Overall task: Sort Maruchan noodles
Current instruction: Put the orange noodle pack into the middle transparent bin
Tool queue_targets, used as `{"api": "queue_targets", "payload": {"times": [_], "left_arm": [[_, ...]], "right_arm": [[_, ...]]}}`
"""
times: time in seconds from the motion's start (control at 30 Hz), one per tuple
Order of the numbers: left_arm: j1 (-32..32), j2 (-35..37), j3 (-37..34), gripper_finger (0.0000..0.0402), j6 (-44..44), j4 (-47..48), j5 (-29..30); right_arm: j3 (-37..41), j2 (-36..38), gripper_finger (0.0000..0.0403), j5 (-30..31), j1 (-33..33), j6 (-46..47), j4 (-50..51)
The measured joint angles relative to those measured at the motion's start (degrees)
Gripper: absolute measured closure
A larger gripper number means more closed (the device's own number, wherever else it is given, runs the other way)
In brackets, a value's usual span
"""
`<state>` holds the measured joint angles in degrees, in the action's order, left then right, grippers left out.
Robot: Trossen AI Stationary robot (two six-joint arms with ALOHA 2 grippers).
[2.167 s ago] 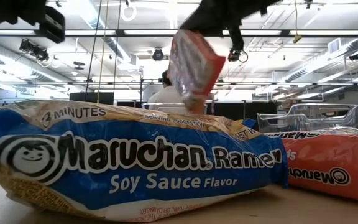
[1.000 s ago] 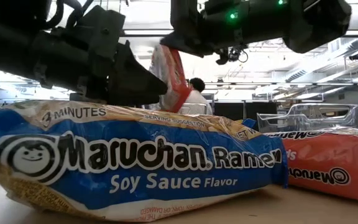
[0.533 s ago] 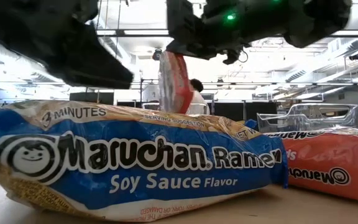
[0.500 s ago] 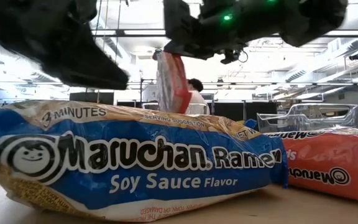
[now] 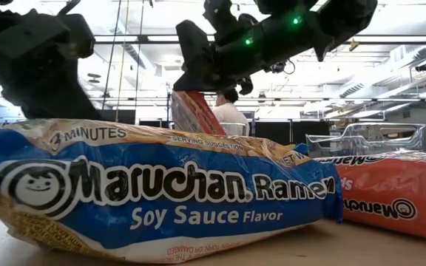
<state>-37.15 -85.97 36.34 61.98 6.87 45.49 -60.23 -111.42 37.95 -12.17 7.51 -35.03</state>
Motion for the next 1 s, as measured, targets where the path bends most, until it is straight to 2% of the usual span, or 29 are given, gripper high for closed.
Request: {"api": "queue_targets", "payload": {"times": [0.23, 0.43, 0.6, 0.77, 0.87, 1.0], "left_arm": [[0.0, 0.0, 0.0, 0.0209, 0.8, -4.0, 8.3], [0.0, -0.5, 0.0, 0.0209, 0.8, -6.5, 9.9], [0.0, -0.6, 0.0, 0.0209, 0.5, -6.3, 9.6], [0.0, -0.6, 0.0, 0.0209, 0.4, -5.2, 8.4], [0.0, -0.6, 0.0, 0.0209, 0.4, -5.2, 8.3], [0.1, -0.6, 0.0, 0.0209, 0.4, -5.6, 8.7]], "right_arm": [[0.0, 0.0, 0.0396, -1.9, 2.1, -0.9, 0.8], [0.1, -3.2, 0.0389, -3.8, 3.2, 1.9, 0.5], [0.1, -3.9, 0.0351, -4.1, 2.1, 0.4, -0.5], [0.1, -1.9, 0.0281, -5.0, -0.7, -7.5, 1.6], [-0.3, 1.7, 0.0238, -4.2, -2.4, -13.2, 9.8], [-3.4, 6.8, 0.0194, -4.2, -3.5, -16.9, 30.5]]}}
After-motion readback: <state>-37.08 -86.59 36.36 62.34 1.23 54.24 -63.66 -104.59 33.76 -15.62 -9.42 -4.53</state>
